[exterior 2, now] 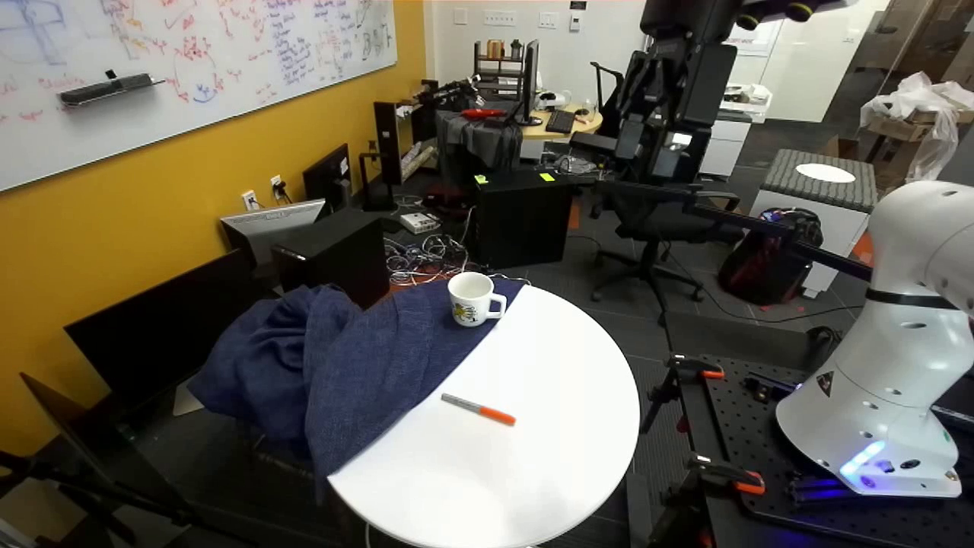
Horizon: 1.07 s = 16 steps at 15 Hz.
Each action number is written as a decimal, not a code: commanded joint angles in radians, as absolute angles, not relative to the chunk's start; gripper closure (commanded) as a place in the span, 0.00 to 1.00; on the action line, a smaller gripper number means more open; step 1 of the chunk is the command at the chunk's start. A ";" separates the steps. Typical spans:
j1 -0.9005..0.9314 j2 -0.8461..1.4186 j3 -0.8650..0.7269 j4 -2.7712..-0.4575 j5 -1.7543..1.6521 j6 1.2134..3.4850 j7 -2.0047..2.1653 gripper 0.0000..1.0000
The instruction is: Pick the pen and put it in the cup
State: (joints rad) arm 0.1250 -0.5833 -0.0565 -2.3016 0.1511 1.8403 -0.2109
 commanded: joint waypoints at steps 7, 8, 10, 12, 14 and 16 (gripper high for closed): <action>0.075 -0.517 0.026 -2.393 0.176 2.236 0.030 0.00; 0.068 -0.504 0.040 -2.405 0.165 2.281 0.066 0.00; 0.054 -0.467 0.066 -2.427 0.142 2.349 0.130 0.00; 0.039 -0.430 0.088 -2.443 0.125 2.386 0.187 0.00; 0.024 -0.393 0.104 -2.453 0.099 2.397 0.240 0.00; 0.013 -0.355 0.109 -2.456 0.077 2.391 0.278 0.00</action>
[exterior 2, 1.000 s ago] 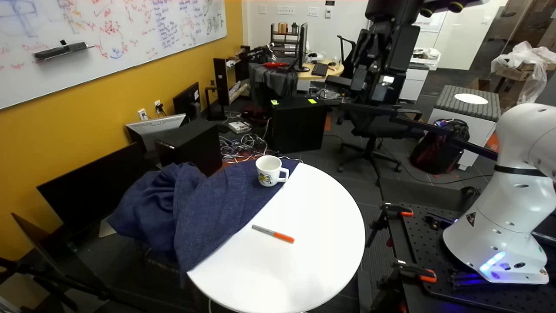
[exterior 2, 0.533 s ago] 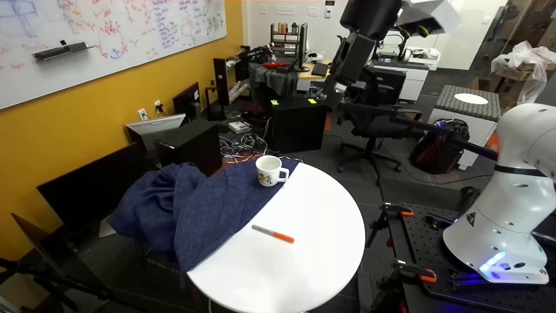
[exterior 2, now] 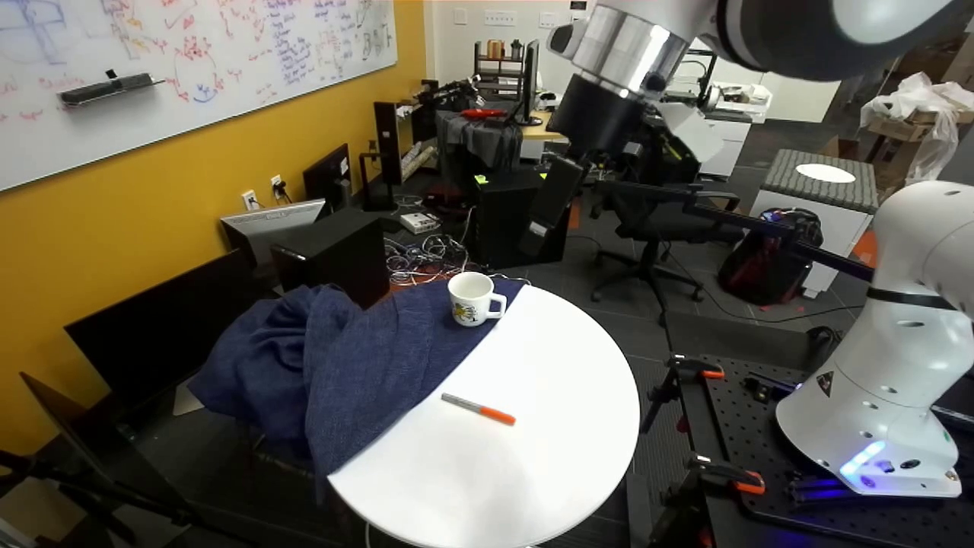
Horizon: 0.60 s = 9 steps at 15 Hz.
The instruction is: Pick the pen and put it in the cup
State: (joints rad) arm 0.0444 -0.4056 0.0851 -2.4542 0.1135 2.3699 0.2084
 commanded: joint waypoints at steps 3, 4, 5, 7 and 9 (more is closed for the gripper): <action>0.008 -0.287 0.094 -2.453 0.076 2.419 0.293 0.00; 0.008 -0.265 0.088 -2.452 0.082 2.440 0.286 0.00; 0.012 -0.238 0.079 -2.452 0.092 2.475 0.260 0.00; 0.011 -0.180 0.072 -2.455 0.084 2.572 0.248 0.00; 0.012 -0.120 0.065 -2.450 0.081 2.644 0.236 0.00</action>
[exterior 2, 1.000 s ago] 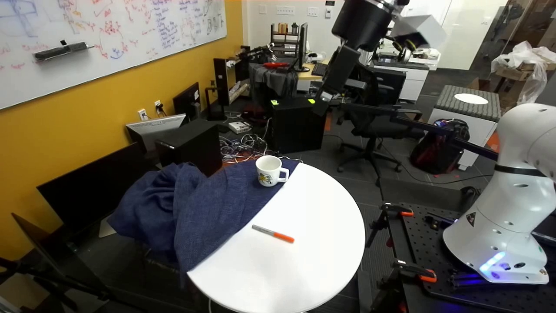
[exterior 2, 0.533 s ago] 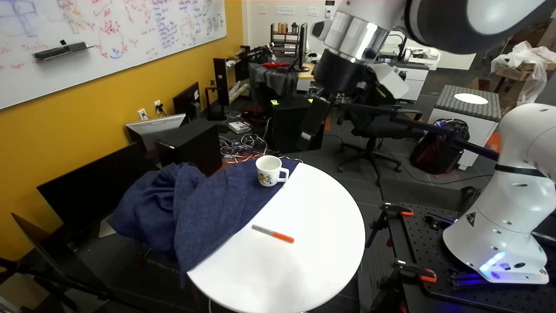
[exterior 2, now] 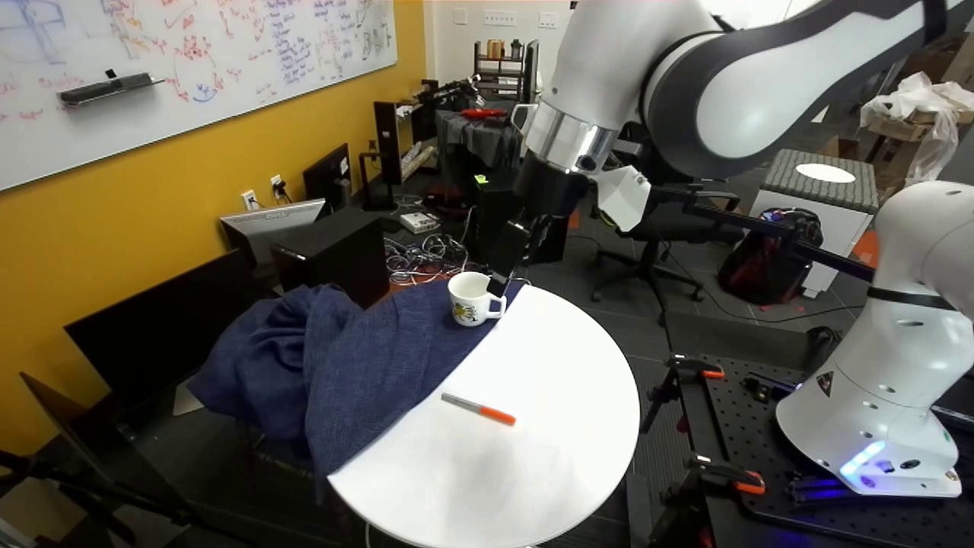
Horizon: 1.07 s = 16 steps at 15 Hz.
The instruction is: Pick the pen and put it in the cup
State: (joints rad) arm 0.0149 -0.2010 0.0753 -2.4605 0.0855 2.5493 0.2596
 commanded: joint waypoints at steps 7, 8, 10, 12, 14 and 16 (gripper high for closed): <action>0.016 0.047 0.045 -2.401 0.077 2.675 0.220 0.00; 0.018 0.067 0.043 -2.389 0.074 2.676 0.212 0.00; 0.021 0.112 0.043 -2.358 0.071 2.674 0.208 0.00; 0.025 0.153 0.041 -2.327 0.065 2.666 0.214 0.00; 0.027 0.122 0.041 -2.361 0.083 2.661 0.219 0.00; 0.028 0.139 0.041 -2.353 0.083 2.661 0.219 0.00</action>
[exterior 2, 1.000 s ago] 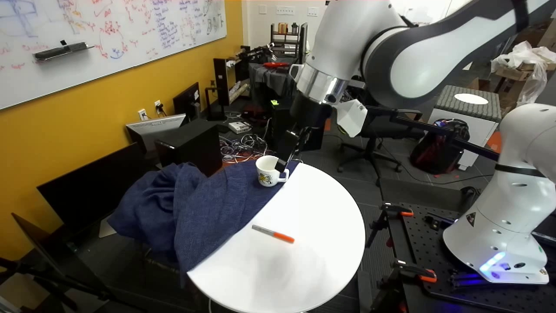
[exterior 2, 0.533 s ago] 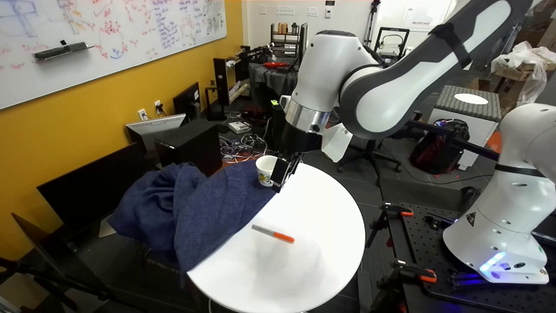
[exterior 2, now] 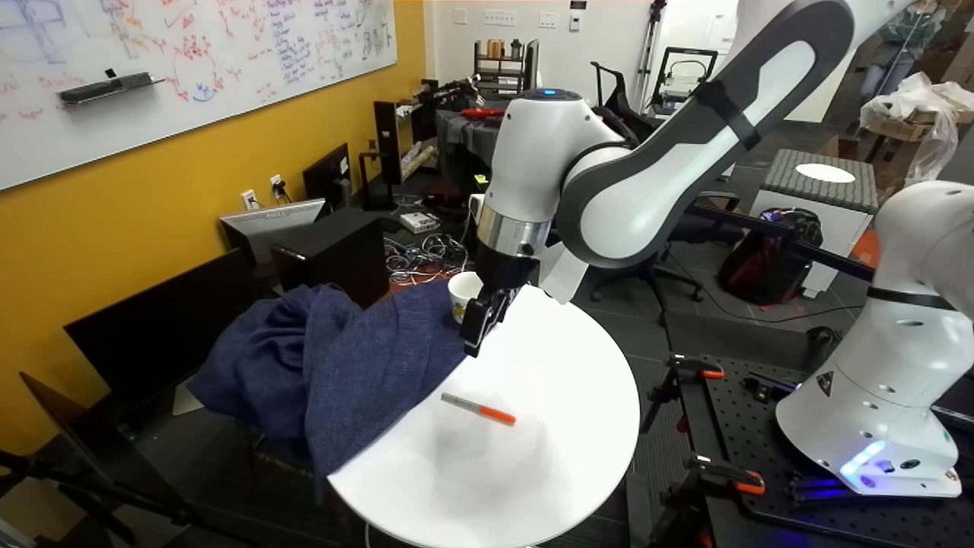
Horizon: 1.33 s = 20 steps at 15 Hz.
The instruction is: Pick the pen and put it in the cup
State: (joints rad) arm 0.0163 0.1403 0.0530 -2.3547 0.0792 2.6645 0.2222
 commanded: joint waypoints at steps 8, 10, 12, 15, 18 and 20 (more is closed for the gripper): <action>0.029 0.192 0.050 -2.330 0.112 2.681 0.208 0.00; 0.034 0.231 0.053 -2.316 0.120 2.681 0.212 0.00; 0.045 0.272 0.049 -2.300 0.106 2.673 0.225 0.00; 0.063 0.337 0.036 -2.267 0.084 2.658 0.250 0.00; 0.080 0.400 0.018 -2.224 0.073 2.639 0.270 0.00; 0.095 0.444 0.000 -2.188 0.064 2.617 0.295 0.00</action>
State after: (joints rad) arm 0.0613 0.3799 0.0360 -2.2605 0.0881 2.6628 0.2399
